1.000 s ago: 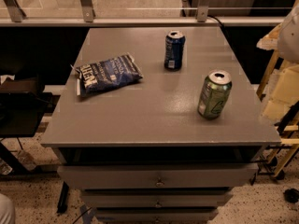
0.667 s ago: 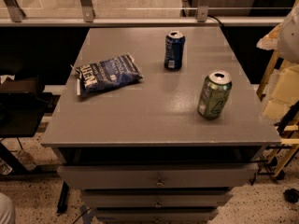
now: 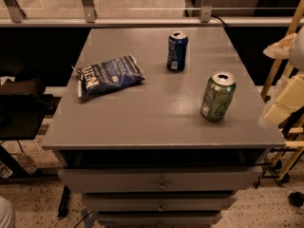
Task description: Pick green can
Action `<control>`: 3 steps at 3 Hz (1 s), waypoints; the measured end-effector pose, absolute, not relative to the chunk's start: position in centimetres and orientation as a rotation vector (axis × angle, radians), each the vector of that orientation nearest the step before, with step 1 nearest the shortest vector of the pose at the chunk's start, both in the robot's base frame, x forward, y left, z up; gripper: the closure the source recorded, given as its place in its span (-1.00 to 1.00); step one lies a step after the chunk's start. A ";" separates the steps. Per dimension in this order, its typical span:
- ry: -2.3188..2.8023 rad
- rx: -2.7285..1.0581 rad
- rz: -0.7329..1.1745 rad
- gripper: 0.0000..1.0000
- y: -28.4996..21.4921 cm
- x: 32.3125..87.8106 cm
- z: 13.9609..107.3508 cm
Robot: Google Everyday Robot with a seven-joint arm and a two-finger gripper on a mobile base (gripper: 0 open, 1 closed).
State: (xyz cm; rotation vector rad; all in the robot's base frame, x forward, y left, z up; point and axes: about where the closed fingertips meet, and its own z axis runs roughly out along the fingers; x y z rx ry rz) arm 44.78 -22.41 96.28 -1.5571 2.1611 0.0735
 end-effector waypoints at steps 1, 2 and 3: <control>2.085 -1.431 0.205 -1.00 -23.0 46.1 94.5; 2.012 -1.383 0.302 -1.00 -22.2 47.7 93.2; 1.958 -1.396 0.379 -1.00 -20.6 48.8 92.1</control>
Offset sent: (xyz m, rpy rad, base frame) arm 0.0481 0.0050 -0.0442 0.4041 -0.0861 0.0114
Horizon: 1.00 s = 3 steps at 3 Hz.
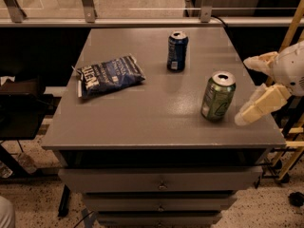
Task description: Pick green can
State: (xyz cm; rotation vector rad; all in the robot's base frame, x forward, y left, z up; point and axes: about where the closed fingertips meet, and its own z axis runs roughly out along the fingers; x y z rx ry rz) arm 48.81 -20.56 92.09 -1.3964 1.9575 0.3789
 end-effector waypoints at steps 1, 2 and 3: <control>1.916 -1.433 0.433 -1.00 -18.7 49.6 91.1; 1.877 -1.462 0.468 -1.00 -17.1 50.6 90.6; 1.854 -1.477 0.491 -0.63 -16.1 51.0 90.4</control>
Offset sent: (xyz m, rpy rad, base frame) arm 0.0291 0.0474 -0.0218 0.0724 0.0004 0.1358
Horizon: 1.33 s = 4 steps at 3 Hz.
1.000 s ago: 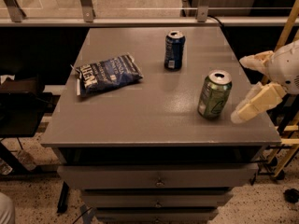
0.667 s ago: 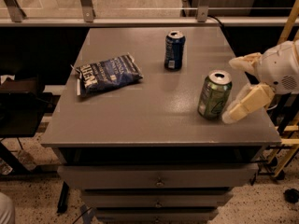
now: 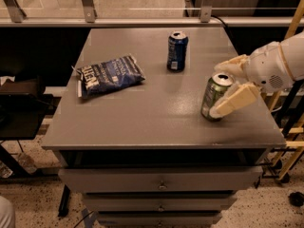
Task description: Pick green can
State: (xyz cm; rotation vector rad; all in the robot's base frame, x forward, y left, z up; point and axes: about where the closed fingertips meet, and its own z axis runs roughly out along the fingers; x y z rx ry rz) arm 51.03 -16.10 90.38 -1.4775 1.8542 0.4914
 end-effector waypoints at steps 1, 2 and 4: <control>1.852 -1.486 0.502 -0.20 -15.8 51.1 90.1; 1.843 -1.502 0.504 0.31 -15.6 51.2 90.4; 1.703 -1.534 0.415 1.00 -16.7 51.1 97.7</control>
Offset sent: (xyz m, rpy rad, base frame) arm 0.0030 0.0020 0.0031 -0.0040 0.0015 0.0317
